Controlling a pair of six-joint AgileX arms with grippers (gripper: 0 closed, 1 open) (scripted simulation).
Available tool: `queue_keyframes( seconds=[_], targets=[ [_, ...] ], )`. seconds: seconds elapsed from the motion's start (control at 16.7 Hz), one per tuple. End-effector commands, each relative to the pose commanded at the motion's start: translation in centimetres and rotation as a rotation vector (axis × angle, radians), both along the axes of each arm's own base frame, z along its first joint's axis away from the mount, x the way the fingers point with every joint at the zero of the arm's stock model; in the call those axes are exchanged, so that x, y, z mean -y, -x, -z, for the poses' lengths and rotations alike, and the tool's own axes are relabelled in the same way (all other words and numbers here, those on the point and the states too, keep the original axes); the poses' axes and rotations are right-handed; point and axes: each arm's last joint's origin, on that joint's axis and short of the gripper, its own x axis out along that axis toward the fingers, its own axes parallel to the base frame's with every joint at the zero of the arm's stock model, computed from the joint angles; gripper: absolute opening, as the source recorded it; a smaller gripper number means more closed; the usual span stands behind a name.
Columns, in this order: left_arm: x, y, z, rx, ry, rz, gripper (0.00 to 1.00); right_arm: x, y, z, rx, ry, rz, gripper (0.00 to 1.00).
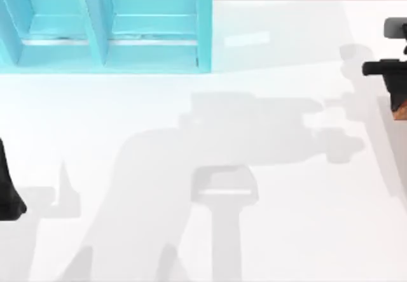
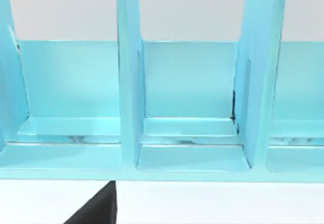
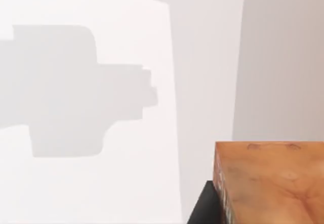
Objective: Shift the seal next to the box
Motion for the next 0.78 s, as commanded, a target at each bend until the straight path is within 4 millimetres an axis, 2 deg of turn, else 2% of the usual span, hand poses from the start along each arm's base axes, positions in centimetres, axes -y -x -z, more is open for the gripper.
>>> queue_keyframes(
  seconds=[0.42, 0.78],
  targets=[
    [0.00, 0.00, 0.00, 0.000, 0.000, 0.000, 1.00, 0.00, 0.00, 0.00, 0.000, 0.000, 0.000, 0.98],
    [0.00, 0.00, 0.00, 0.000, 0.000, 0.000, 1.00, 0.00, 0.00, 0.00, 0.000, 0.000, 0.000, 1.00]
  ],
)
